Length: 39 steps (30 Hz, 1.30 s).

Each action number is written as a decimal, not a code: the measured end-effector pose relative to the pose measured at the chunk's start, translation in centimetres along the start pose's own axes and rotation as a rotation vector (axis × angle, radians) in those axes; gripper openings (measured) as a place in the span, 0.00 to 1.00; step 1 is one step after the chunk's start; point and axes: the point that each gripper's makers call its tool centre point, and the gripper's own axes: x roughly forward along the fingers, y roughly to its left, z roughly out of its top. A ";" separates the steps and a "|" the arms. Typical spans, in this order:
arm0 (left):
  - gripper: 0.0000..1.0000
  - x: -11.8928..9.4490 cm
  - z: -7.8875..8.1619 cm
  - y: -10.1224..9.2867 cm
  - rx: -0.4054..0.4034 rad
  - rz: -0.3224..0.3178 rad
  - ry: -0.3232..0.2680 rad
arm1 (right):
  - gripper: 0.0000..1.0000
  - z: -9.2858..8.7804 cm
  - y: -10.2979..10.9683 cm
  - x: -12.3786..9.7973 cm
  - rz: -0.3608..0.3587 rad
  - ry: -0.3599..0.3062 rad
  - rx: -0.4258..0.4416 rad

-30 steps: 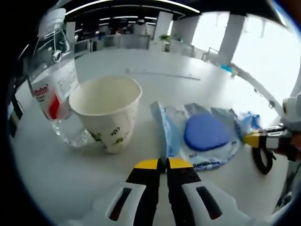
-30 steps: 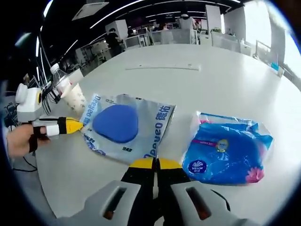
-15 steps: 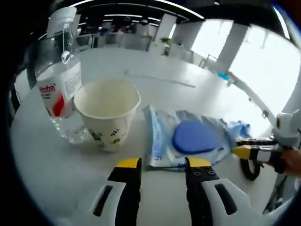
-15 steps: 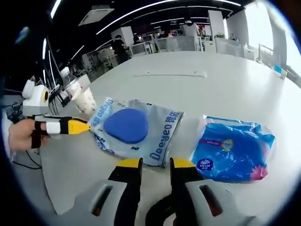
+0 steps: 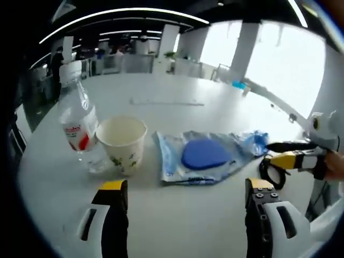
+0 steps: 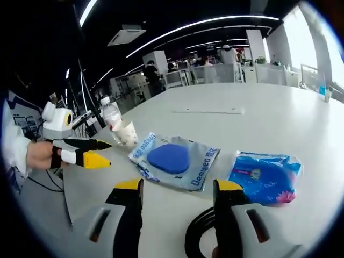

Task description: Arrange the tabletop items into an orderly group along one side of the table until the central work area is clear of visible clutter.

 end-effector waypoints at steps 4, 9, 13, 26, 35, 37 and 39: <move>0.92 -1.1 0.2 0.4 -0.010 0.000 -0.015 | 0.58 0.2 -0.6 -1.1 -0.008 -0.002 -0.005; 0.97 -2.4 0.2 1.3 -0.024 0.026 -0.023 | 0.70 0.3 -1.3 -2.4 -0.025 -0.001 0.015; 0.97 -3.7 0.0 1.7 -0.058 0.030 -0.023 | 0.72 0.1 -1.6 -3.6 -0.037 0.007 0.013; 0.97 -7.7 -0.3 4.5 0.001 0.075 -0.027 | 0.72 -1.4 -2.3 -7.2 -0.098 0.015 0.039; 0.97 -9.5 -0.7 5.7 0.019 0.091 -0.029 | 0.72 -2.0 -2.6 -9.3 -0.132 0.015 0.036; 0.97 -9.8 -0.9 5.9 0.018 0.089 -0.026 | 0.71 -2.3 -2.6 -9.8 -0.137 0.022 0.042; 0.97 -10.2 -1.1 5.8 0.014 0.090 -0.024 | 0.71 -2.5 -2.7 -10.1 -0.144 0.025 0.036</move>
